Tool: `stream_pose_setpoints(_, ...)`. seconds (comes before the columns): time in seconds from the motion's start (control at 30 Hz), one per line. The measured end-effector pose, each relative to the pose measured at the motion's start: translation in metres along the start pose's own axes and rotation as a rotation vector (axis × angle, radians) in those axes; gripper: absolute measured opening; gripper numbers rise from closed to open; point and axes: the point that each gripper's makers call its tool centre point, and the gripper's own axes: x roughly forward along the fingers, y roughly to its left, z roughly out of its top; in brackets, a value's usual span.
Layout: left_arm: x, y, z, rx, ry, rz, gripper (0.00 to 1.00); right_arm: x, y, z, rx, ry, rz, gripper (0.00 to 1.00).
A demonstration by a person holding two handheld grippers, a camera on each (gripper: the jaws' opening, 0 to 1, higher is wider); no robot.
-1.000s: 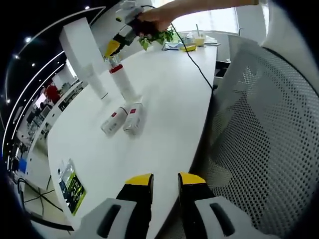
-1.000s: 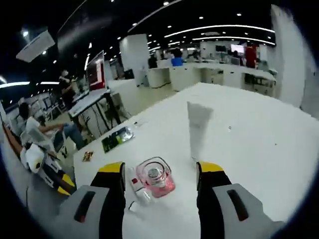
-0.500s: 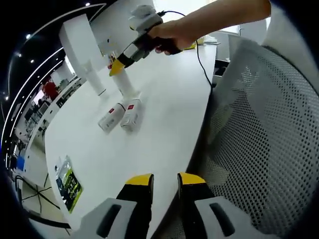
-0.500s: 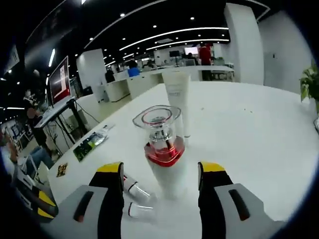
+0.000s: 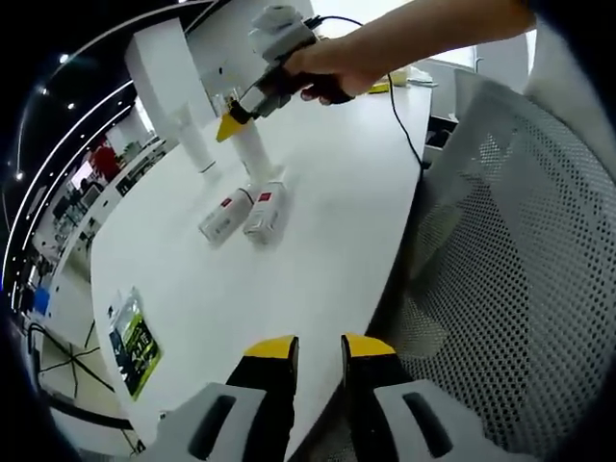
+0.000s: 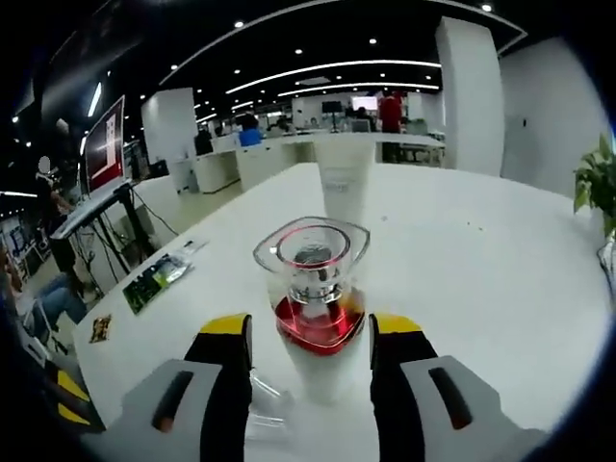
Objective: Arrange the skincare products in the storage area until every visible bottle or jar stands upright without overlapping.
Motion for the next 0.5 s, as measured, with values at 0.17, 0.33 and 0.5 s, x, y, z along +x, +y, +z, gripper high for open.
stream_pose_setpoints(0.17, -0.0012, 0.0038, 0.0001, -0.01, -0.006, 0.018, 0.19, 0.0051, -0.0035, -0.0057, 0.013, 0.019, -0.014, 0.4)
stream_pose_setpoints(0.33, -0.0022, 0.0024, 0.0003, 0.0, -0.005, 0.017, 0.19, 0.0065, -0.0037, -0.0048, 0.017, 0.02, -0.021, 0.37)
stream_pose_setpoints(0.5, -0.002, 0.0012, -0.0002, 0.008, 0.001, 0.014, 0.19, 0.0094, -0.0062, -0.0024, 0.003, 0.022, -0.028, 0.36)
